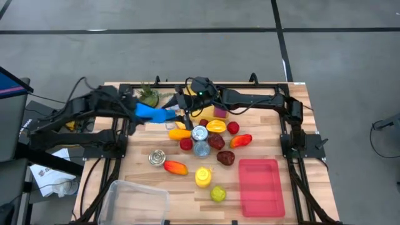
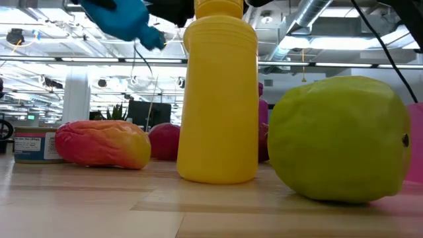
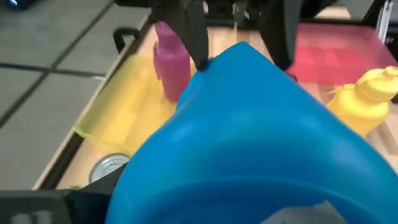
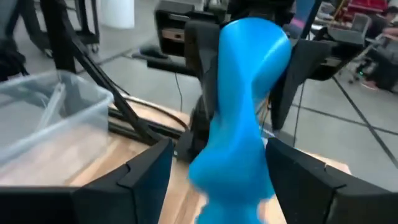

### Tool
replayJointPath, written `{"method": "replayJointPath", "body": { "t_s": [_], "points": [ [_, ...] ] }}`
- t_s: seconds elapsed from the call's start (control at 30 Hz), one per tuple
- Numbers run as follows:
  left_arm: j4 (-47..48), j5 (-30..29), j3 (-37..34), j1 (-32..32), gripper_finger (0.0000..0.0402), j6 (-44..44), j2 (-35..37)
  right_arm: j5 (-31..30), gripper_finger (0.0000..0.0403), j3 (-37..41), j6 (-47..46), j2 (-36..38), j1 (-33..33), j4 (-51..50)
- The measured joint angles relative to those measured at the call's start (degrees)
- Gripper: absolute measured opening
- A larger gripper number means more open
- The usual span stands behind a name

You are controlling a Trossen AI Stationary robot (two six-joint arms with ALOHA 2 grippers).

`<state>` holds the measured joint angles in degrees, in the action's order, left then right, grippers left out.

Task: Pick & Place Food Item
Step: Put the blue tumbler into the yellow bin

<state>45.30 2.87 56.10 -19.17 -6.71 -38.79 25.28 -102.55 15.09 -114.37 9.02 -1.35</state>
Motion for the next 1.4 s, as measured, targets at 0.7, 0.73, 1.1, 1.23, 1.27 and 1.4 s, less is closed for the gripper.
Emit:
{"method": "replayJointPath", "body": {
  "t_s": [0.7,0.73,1.1,1.23,1.27,1.4],
  "points": [
    [-4.5,-3.4,0.1,-0.1,0.0239,0.2,15.3,8.9,0.0247,0.3,-5.2,-0.3,2.9,11.5],
    [-4.2,-3.4,0.1,-0.1,0.0239,0.4,15.3,8.3,0.025,0.3,-5.7,-0.3,3.2,11.6],
    [-4.3,-2.2,0.1,-0.1,0.0239,0.5,15.2,8.0,0.0348,0.3,-6.6,-0.3,6.5,10.2],
    [-4.2,-1.5,0.0,0.0,0.024,0.5,15.2,7.5,0.0374,0.3,-6.6,-0.3,7.5,10.2],
    [-4.2,-1.4,0.0,0.0,0.0241,0.5,15.2,7.5,0.0377,0.3,-6.6,-0.3,7.7,10.3],
    [-5.1,-1.0,0.0,0.0,0.0239,0.6,15.1,7.9,0.0381,0.3,-8.1,-0.3,8.2,11.4]
  ]
}}
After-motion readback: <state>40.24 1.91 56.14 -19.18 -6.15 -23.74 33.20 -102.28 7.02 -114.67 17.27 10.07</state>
